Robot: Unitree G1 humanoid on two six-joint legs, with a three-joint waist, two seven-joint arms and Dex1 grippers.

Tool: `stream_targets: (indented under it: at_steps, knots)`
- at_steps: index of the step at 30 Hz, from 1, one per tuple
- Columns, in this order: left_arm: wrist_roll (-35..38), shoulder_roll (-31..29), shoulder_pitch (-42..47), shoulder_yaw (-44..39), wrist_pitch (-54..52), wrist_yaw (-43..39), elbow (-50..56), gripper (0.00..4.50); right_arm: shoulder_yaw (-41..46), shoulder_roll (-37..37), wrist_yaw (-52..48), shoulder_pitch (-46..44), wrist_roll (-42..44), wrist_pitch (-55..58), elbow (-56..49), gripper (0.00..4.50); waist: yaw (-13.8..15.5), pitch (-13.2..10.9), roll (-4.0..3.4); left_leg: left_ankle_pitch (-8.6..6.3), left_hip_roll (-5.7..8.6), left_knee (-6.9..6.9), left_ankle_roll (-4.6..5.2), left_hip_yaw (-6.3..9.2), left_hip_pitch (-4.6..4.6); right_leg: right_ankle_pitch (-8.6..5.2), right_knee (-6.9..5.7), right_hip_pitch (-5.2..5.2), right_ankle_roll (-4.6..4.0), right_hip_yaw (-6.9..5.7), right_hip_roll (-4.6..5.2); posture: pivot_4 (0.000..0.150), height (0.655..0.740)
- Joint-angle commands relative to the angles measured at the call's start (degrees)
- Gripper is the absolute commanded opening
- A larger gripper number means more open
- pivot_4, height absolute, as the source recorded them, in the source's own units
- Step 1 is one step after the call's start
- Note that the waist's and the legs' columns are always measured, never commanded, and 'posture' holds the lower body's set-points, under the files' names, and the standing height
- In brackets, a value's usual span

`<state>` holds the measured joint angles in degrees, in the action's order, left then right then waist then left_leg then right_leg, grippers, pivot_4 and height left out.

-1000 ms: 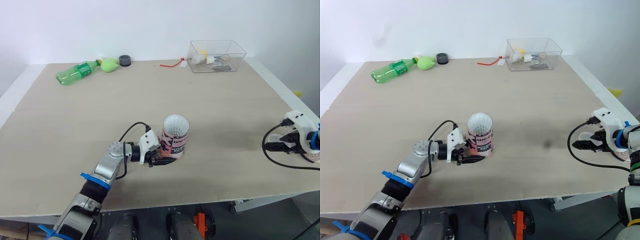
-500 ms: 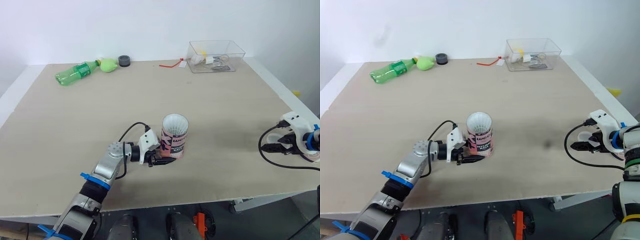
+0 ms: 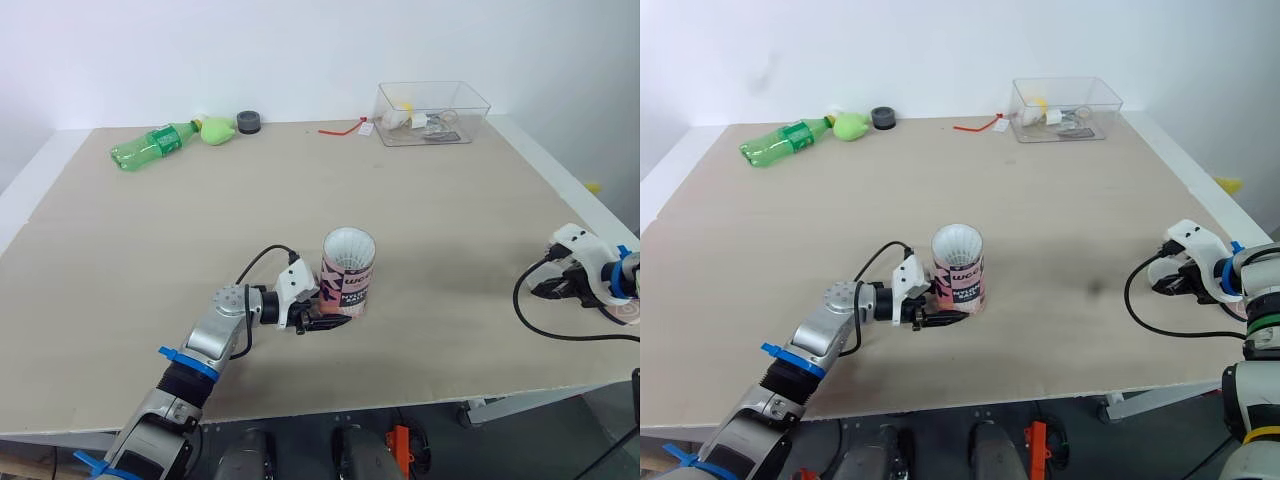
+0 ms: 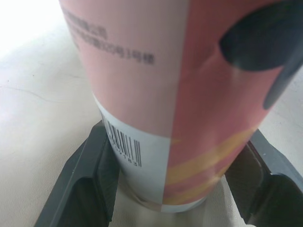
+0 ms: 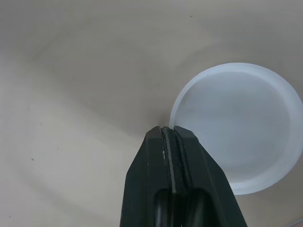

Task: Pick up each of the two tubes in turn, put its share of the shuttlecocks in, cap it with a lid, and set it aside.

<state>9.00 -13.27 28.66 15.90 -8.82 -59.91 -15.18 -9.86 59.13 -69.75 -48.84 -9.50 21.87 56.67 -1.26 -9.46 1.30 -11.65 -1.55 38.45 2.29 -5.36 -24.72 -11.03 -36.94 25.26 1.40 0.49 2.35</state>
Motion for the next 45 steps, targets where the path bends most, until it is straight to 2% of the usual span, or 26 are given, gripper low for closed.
stream_targets:
  at_steps: [1,4,10,12,17,21,27,32,36,45]
  knots:
    - [0.87,-0.01,0.44,-0.41,-0.02,0.14,1.75,2.69,-0.66,0.68,-2.06,0.14,-0.94,-3.78,-0.45,0.09,-0.01,0.0,0.0,0.0,0.0,0.0,0.0,-0.01,0.0,0.0,0.0,0.0,0.0,0.0,0.0,0.15,0.74]
    - [0.9,-0.16,0.38,-0.43,-0.12,0.05,1.81,2.69,-1.1,2.71,-6.89,0.26,-0.63,-6.84,-6.46,0.09,-0.02,-0.01,-0.02,0.0,0.0,0.0,0.0,-0.02,0.0,0.0,0.0,0.01,0.0,0.02,0.0,0.15,0.74]
    - [0.96,-0.62,0.36,-0.51,-0.23,-0.29,1.39,2.69,0.02,6.75,-17.27,-0.26,2.53,-10.9,-25.84,0.09,-0.02,-0.08,-0.41,0.0,0.01,-0.03,0.0,-0.07,-0.01,0.0,-0.01,0.07,0.03,0.07,-0.02,0.15,0.74]
    - [0.85,-0.7,0.67,-0.6,0.18,-0.39,0.45,2.69,0.38,6.87,-18.93,-2.05,3.8,-16.37,-30.24,0.09,-0.05,-0.09,-0.41,-0.02,-0.02,-0.03,-0.04,-0.06,0.02,-0.02,-0.01,0.06,0.01,0.06,-0.06,0.15,0.74]
    - [0.56,0.28,2.73,-1.34,1.93,0.92,-3.11,2.69,-0.13,3.67,-20.76,-10.09,5.66,-22.53,-32.87,0.09,0.0,-0.11,-0.4,-0.02,-0.03,-0.03,-0.05,-0.06,0.04,-0.02,-0.01,0.07,0.0,0.04,-0.05,0.15,0.74]
    - [0.53,1.38,4.12,-1.73,2.56,1.83,-5.54,2.69,-2.3,-0.42,-22.75,-15.79,10.33,-29.53,-36.92,0.09,-0.02,-0.12,-0.39,-0.03,-0.02,-0.03,-0.05,-0.13,0.02,-0.01,-0.01,0.09,0.01,0.06,0.02,0.15,0.74]
    - [0.65,2.25,6.51,-3.06,3.31,3.17,-9.79,2.69,-7.85,-3.85,-22.75,-20.92,22.0,-30.38,-44.69,0.09,0.09,-0.13,-0.37,-0.07,-0.03,-0.08,-0.09,-0.06,-0.05,-0.06,-0.01,0.14,-0.1,0.01,0.03,0.15,0.74]
    - [0.29,2.83,7.75,-3.44,4.35,3.2,-11.93,2.69,-13.03,-4.96,-22.75,-23.24,26.71,-33.01,-45.72,0.09,0.11,-0.13,-0.35,-0.11,-0.02,-0.06,-0.11,-0.06,-0.07,-0.07,-0.01,0.13,-0.12,-0.04,0.1,0.15,0.74]
    - [-0.37,2.77,8.34,-2.98,5.04,2.72,-12.84,2.69,-17.22,-6.32,-22.75,-25.48,26.41,-38.37,-42.4,0.09,0.1,-0.14,-0.35,-0.11,-0.02,-0.05,-0.11,-0.09,-0.06,-0.01,-0.01,0.14,-0.22,-0.09,0.14,0.15,0.74]
    - [-1.51,2.89,8.93,-2.35,6.02,2.1,-13.15,2.69,-24.32,-7.44,-22.75,-29.1,28.4,-42.14,-39.73,0.09,0.1,-0.14,-0.34,-0.12,-0.06,-0.06,-0.13,-0.07,-0.07,0.07,-0.01,0.15,-0.48,-0.21,0.16,0.15,0.74]
